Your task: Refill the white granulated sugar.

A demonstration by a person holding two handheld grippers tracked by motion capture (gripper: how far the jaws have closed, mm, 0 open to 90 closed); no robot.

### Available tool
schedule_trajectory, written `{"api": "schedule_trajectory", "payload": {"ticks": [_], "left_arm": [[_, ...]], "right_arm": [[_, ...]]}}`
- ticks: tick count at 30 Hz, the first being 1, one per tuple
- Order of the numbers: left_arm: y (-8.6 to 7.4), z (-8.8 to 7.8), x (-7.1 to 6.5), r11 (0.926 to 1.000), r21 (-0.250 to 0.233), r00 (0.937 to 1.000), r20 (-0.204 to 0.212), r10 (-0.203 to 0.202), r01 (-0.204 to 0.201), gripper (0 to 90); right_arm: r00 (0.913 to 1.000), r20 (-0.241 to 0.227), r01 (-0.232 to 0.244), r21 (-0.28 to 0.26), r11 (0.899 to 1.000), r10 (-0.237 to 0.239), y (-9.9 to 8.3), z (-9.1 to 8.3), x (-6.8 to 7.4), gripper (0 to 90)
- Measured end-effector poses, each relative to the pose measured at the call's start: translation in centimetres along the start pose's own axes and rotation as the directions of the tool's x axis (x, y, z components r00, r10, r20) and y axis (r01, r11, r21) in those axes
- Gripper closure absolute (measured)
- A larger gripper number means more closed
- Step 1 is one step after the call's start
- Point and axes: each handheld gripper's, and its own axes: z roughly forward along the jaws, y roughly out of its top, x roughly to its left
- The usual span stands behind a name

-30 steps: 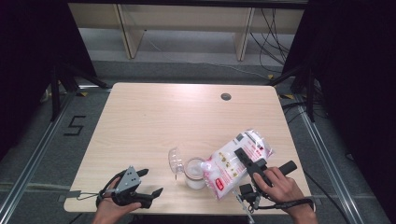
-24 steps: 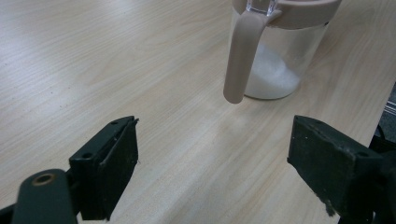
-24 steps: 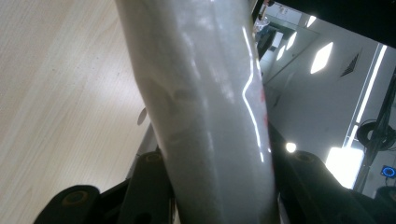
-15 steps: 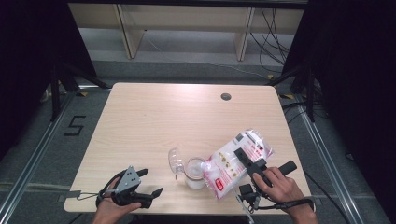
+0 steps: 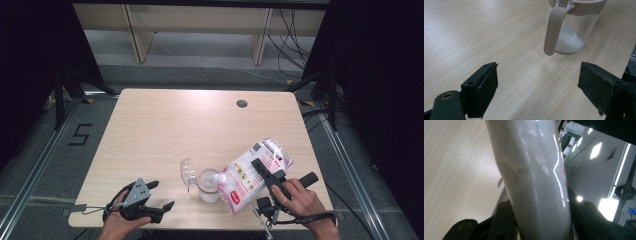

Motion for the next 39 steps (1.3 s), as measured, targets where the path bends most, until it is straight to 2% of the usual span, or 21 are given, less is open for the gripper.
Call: {"api": "schedule_trajectory", "payload": {"ticks": [3, 4, 7, 8, 9, 10, 16, 17, 26, 35, 39], "left_arm": [[0.05, -0.02, 0.12, 0.9998, 0.001, 0.9998, 0.001, 0.019, -0.019, 15.6], [0.0, -0.01, -0.01, 1.0, 0.0, 1.0, -0.001, -0.002, 0.002, 15.6], [0.0, 0.0, 0.04, 1.0, -0.002, 1.0, 0.003, 0.0, 0.0, 15.6], [0.04, -0.01, 0.14, 0.9998, -0.002, 0.9998, 0.004, 0.018, -0.018, 15.6], [0.07, -0.04, 0.18, 0.9996, 0.001, 0.9996, 0.001, 0.028, -0.028, 15.6], [0.01, -0.02, 0.01, 1.0, 0.001, 1.0, 0.0, 0.0, 0.0, 15.6], [0.0, -0.02, 0.0, 1.0, 0.0, 1.0, -0.001, -0.001, 0.001, 15.6], [0.01, -0.01, -0.01, 1.0, 0.001, 1.0, -0.001, -0.001, 0.001, 15.6], [0.0, 0.01, 0.01, 1.0, -0.002, 1.0, 0.003, -0.003, 0.003, 15.6], [0.0, -0.01, -0.01, 1.0, 0.001, 1.0, -0.001, -0.001, 0.001, 15.6], [0.0, -0.01, 0.0, 1.0, 0.003, 1.0, 0.0, 0.002, -0.002, 15.6]], "right_arm": [[1.0, -0.001, -0.008, -0.002, 1.0, 0.008, 0.0, 0.01, 0.06, 66.6], [1.0, 0.0, 0.003, -0.008, 1.0, -0.003, 0.01, 0.06, -0.02, 66.7], [1.0, -0.003, 0.002, -0.009, 1.0, -0.002, 0.03, 0.07, 0.04, 66.7], [1.0, -0.003, 0.004, -0.009, 1.0, -0.004, 0.04, 0.07, 0.03, 66.8], [0.9998, -0.009, -0.015, 0.003, 1.0, 0.015, 0.05, -0.02, 0.19, 66.8], [0.9998, -0.009, -0.017, 0.002, 1.0, 0.017, 0.05, -0.02, 0.19, 66.9], [1.0, 0.002, 0.005, -0.012, 1.0, -0.005, -0.02, 0.04, -0.08, 67.1], [0.9997, -0.005, -0.023, 0.003, 1.0, 0.023, -0.07, -0.1, 0.13, 67.1], [0.9996, -0.008, -0.026, 0.0, 1.0, 0.026, -0.05, -0.03, 0.2, 67.4], [0.9999, -0.014, -0.01, -0.007, 1.0, 0.01, -0.12, -0.01, -0.06, 67.6], [0.9997, -0.016, -0.021, -0.003, 1.0, 0.021, -0.12, -0.05, -0.01, 67.6]]}}
